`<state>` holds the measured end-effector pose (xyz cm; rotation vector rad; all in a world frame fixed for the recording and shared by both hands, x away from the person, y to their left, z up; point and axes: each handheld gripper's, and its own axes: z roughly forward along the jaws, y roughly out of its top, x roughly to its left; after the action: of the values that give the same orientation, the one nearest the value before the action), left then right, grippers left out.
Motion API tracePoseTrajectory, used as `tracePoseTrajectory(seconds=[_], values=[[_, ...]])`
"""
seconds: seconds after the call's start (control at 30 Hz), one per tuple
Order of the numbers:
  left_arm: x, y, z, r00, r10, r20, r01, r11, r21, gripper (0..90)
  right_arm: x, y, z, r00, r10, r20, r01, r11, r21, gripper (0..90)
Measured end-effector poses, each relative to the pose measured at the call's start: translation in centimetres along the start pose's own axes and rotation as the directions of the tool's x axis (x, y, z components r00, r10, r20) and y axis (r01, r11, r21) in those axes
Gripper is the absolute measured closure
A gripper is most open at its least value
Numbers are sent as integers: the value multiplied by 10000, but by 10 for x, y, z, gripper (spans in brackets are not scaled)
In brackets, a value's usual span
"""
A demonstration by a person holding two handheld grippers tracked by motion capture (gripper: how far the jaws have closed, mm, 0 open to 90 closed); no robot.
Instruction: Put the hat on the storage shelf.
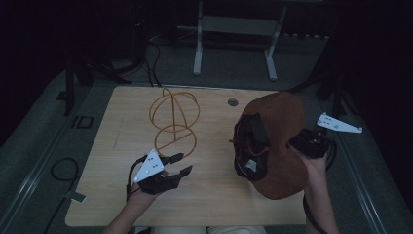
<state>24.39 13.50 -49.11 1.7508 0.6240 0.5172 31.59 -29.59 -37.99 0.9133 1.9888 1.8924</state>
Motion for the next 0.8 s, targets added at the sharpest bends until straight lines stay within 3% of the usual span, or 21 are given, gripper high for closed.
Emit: tracePoseTrajectory(seconds=[0.13,0.27,0.4,0.53,0.6,0.7,0.8], values=[[8,-24,-16,9977,-37,-683,66,9991,423,475,-5,4,7,9998,118,135,-116,9998,-134,874],[16,-47,-28,9928,-578,-1051,658,9951,744,472,-10,8,15,9995,248,198,-243,9994,-236,873],[21,-70,-39,9841,-1039,-1440,1210,9860,1150,397,-14,11,23,9991,342,268,-335,9991,-248,873],[26,-89,-46,9715,-1539,-1803,1795,9744,1356,374,-19,13,32,9985,459,284,-447,9981,-414,873],[28,-94,-50,9645,-1538,-2145,1871,9716,1446,323,-22,14,37,9978,540,378,-521,9975,-483,873],[34,-97,-59,9509,-1601,-2647,2022,9693,1399,265,-25,16,45,9968,556,575,-528,9975,-478,873],[43,-104,-67,9340,-1991,-2966,2490,9582,1409,154,-25,23,54,9964,491,687,-463,9980,-419,873]])
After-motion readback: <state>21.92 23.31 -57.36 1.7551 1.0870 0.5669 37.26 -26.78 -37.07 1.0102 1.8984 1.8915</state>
